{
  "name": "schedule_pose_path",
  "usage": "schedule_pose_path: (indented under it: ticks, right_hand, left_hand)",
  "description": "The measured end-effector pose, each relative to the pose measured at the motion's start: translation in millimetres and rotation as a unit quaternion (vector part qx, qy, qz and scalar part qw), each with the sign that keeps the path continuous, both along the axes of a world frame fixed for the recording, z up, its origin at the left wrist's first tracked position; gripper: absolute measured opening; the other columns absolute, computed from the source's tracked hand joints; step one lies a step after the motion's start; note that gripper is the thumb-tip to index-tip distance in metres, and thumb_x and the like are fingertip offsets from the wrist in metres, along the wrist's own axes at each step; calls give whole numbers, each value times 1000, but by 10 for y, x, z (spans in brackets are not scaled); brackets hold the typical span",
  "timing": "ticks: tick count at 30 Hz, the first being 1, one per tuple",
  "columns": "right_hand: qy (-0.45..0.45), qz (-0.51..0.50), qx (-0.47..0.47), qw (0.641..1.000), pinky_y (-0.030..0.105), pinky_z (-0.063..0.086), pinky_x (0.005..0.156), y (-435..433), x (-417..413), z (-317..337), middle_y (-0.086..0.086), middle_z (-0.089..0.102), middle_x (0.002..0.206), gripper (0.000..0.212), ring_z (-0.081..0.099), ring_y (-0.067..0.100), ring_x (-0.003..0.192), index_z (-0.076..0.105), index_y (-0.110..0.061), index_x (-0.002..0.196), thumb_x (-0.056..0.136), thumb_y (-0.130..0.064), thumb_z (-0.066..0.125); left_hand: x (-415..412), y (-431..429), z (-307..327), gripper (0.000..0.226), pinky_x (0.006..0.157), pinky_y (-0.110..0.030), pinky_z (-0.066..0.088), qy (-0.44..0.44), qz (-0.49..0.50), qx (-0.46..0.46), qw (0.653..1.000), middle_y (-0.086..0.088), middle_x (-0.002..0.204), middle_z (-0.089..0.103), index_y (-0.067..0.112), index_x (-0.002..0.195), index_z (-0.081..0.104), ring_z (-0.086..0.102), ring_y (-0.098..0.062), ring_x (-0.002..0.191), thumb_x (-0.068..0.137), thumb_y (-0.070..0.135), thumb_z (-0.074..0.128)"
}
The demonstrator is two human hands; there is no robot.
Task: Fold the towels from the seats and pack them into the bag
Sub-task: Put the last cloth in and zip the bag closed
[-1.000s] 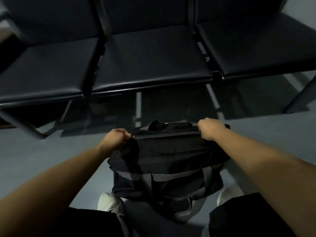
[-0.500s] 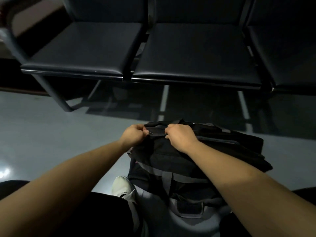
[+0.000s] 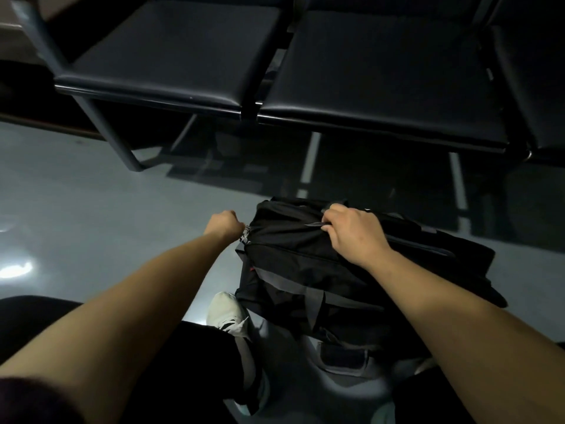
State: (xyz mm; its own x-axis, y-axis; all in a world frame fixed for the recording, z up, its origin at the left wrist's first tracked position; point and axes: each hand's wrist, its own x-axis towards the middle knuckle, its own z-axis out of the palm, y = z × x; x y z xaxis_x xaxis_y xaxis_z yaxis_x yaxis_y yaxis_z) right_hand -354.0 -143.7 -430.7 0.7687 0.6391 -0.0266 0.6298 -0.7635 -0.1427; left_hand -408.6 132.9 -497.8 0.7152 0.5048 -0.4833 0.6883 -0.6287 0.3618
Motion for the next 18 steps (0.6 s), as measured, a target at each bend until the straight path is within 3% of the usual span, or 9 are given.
schedule_pose_path:
  ticks: [4, 8, 11, 13, 15, 18]
  right_hand:
    - [12, -13, -5, 1000, 36, 47, 77, -33, 9, 47, -6, 63, 116, 23, 65, 23, 106, 66, -22, 117, 103, -32, 51]
    - [35, -37, -13, 999, 38, 50, 82, -13, 34, 83, -4, 62, 116, 22, 65, 26, 105, 66, -21, 117, 104, -32, 52]
    - [63, -43, -43, 996, 41, 50, 86, -4, 40, 90, 1, 58, 117, 21, 63, 31, 105, 63, -18, 115, 103, -31, 51]
    - [83, -49, -81, 992, 41, 49, 85, -68, 89, 162, 5, 56, 119, 24, 62, 33, 106, 61, -17, 117, 103, -33, 51]
    - [95, -70, -90, 989, 40, 49, 84, -177, 209, 302, 7, 58, 120, 24, 61, 34, 107, 62, -18, 114, 101, -34, 52]
    - [99, -113, -65, 987, 38, 51, 84, -445, 390, 651, 7, 66, 115, 20, 63, 31, 103, 67, -23, 105, 98, -37, 55]
  left_hand:
    - [-11, -51, -78, 34, 84, -41, 54, 8, 0, -18, 1000, -24, 113, 67, -1, 112, 60, 64, -40, 106, 102, 31, 56]
    - [-28, -57, 24, 32, 70, -36, 53, -12, 8, -51, 999, -20, 106, 69, 1, 110, 60, 64, -35, 87, 100, 31, 59]
    - [-21, -75, 118, 30, 87, -40, 55, -26, 0, -29, 999, -18, 112, 67, 4, 115, 57, 64, -35, 102, 98, 29, 62]
    - [1, -156, 247, 31, 90, -40, 52, -35, -7, -18, 999, -17, 115, 65, 4, 120, 56, 63, -34, 105, 100, 27, 58]
    - [63, -249, 372, 31, 87, -37, 49, -64, -11, -20, 998, -14, 113, 62, 5, 120, 56, 61, -31, 102, 101, 28, 56]
    - [152, -394, 728, 24, 71, -31, 52, -86, -75, -25, 993, -9, 99, 67, 8, 111, 61, 65, -21, 82, 101, 30, 55]
